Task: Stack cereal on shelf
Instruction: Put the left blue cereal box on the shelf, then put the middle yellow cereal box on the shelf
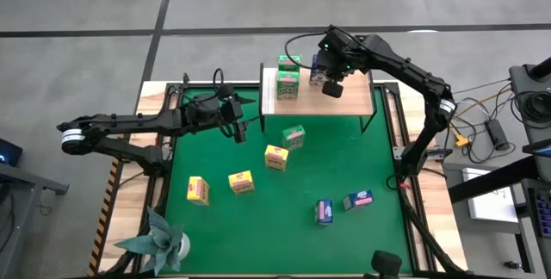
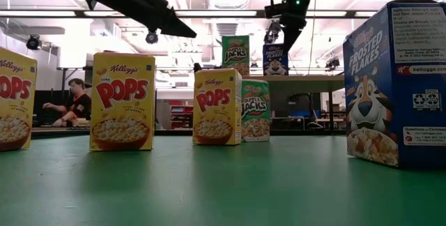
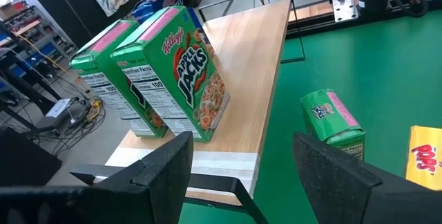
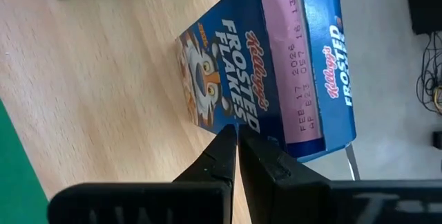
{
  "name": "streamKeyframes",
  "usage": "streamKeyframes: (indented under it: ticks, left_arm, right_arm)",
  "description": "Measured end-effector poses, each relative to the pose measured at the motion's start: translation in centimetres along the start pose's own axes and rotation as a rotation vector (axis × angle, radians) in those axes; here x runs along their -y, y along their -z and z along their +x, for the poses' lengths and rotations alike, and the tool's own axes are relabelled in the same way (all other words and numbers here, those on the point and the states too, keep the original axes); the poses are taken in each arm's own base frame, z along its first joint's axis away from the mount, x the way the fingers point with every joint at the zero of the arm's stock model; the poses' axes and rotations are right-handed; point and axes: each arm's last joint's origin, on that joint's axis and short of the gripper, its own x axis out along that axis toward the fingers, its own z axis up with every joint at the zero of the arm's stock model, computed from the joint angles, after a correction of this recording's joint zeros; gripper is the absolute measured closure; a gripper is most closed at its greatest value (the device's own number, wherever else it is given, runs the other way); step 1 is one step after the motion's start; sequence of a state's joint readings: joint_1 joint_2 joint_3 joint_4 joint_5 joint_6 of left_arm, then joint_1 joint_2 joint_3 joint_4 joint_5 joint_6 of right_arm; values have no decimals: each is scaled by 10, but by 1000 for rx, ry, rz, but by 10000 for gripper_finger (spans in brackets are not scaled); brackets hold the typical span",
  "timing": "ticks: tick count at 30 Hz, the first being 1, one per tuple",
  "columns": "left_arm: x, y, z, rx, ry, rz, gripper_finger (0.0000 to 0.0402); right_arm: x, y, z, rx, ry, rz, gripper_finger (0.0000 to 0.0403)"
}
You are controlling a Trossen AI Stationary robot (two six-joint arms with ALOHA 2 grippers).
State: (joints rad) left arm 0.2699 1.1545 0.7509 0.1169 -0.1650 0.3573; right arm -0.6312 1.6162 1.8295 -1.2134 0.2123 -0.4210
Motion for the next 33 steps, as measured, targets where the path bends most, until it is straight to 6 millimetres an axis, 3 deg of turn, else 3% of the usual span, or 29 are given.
streamKeyframes:
  ticks: [14, 20, 26, 33]
  left_arm:
    - [0, 1, 0, -8, 3, -17, 171]
    - [1, 2, 0, -21, 7, -45, 171]
    - [5, 5, -1, -56, 29, -112, 171]
    - [24, 2, -5, -81, 104, -196, 171]
  right_arm:
    - [-1, 0, -1, 2, -14, 15, 394]
    - [-12, 1, -17, 94, -175, 44, 394]
    - [-39, 1, -33, 280, -343, -14, 394]
    - [-87, 10, -34, 525, -344, -154, 394]
